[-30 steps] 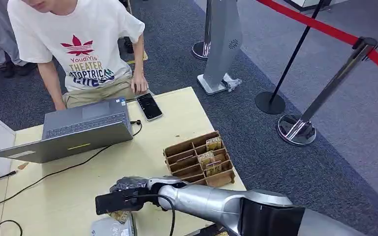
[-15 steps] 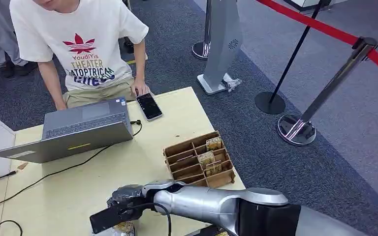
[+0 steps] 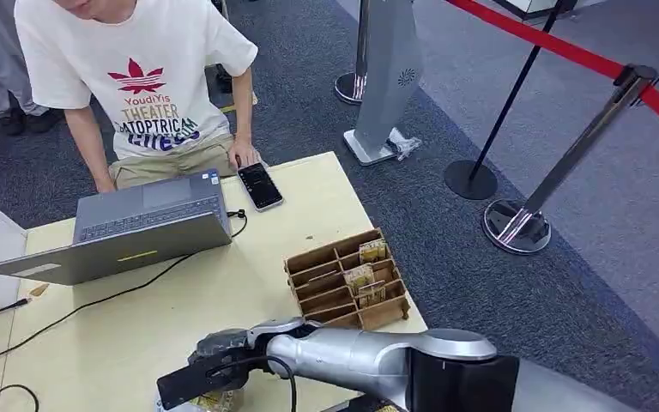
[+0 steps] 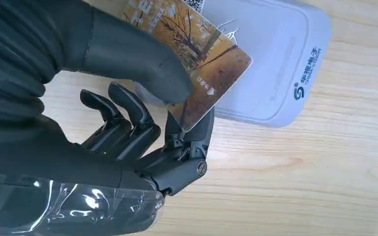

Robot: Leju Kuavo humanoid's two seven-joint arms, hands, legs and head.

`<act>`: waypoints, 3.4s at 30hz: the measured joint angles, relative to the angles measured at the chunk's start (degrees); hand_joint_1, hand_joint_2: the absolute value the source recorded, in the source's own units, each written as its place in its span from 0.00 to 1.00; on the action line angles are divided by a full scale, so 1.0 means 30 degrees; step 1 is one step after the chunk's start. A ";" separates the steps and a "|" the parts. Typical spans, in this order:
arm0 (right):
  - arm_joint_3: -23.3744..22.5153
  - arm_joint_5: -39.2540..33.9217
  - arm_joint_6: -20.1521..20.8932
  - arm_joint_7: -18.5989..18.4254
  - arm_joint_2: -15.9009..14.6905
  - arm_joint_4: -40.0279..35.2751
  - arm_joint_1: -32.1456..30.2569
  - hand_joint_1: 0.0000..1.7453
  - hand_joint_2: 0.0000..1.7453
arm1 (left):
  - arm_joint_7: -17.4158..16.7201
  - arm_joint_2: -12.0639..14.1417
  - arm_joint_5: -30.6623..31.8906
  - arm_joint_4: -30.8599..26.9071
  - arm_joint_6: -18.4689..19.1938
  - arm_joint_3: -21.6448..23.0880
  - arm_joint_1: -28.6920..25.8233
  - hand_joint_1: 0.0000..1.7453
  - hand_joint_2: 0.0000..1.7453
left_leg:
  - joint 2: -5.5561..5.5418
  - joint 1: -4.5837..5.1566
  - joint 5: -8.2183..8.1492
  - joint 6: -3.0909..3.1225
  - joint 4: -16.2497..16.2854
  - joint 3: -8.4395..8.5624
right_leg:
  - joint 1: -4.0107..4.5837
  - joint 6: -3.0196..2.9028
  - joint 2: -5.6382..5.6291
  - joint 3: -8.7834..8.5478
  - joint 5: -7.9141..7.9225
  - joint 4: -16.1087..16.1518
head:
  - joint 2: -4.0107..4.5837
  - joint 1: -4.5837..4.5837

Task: Pass the card to the sensor for recognition and then transmit it.

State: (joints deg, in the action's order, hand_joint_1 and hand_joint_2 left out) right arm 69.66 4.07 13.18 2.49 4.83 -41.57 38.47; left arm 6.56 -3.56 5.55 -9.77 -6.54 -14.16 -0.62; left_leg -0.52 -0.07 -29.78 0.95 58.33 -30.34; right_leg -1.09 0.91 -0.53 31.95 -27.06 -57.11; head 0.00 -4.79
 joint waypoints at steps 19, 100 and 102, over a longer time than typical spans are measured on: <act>-0.0044 -0.0160 -0.0875 0.0430 0.0379 0.0597 0.0123 1.00 1.00 | -0.0095 0.0000 -0.0197 0.0000 -0.0066 -0.0015 -0.0001 0.00 0.00 | 0.0003 0.0000 0.0002 -0.0001 0.0000 0.0006 | 0.0000 -0.0002 -0.0003 -0.0001 0.0002 -0.0001 | 0.0000 0.0000; -1.5081 0.2324 -0.7657 0.3373 -0.1107 -0.5697 -0.1537 0.00 1.00 | 0.0066 -0.0007 0.0240 0.0000 -0.0190 -0.0015 0.0289 0.00 0.00 | -0.0006 0.0004 -0.0001 0.0003 0.0007 -0.0029 | -0.0002 0.0004 0.0005 0.0015 0.0003 0.0007 | 0.0000 0.0000; -1.5074 0.2463 -0.7635 0.3402 -0.0962 -0.5522 -0.1555 0.00 1.00 | 0.0066 -0.0007 0.0197 0.0000 -0.0233 -0.0022 0.0286 0.00 0.00 | -0.0006 0.0004 -0.0001 0.0003 0.0007 -0.0029 | -0.0002 0.0004 0.0005 0.0014 0.0003 0.0007 | 0.0000 0.0000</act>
State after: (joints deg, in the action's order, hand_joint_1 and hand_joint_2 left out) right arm 24.44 11.45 -9.73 12.70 1.95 -58.14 33.80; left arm 6.75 -3.58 6.14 -9.77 -7.23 -14.23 0.23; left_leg -0.54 -0.06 -29.78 0.96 58.35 -30.43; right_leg -1.09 0.92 -0.51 32.00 -27.05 -57.08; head 0.00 -4.79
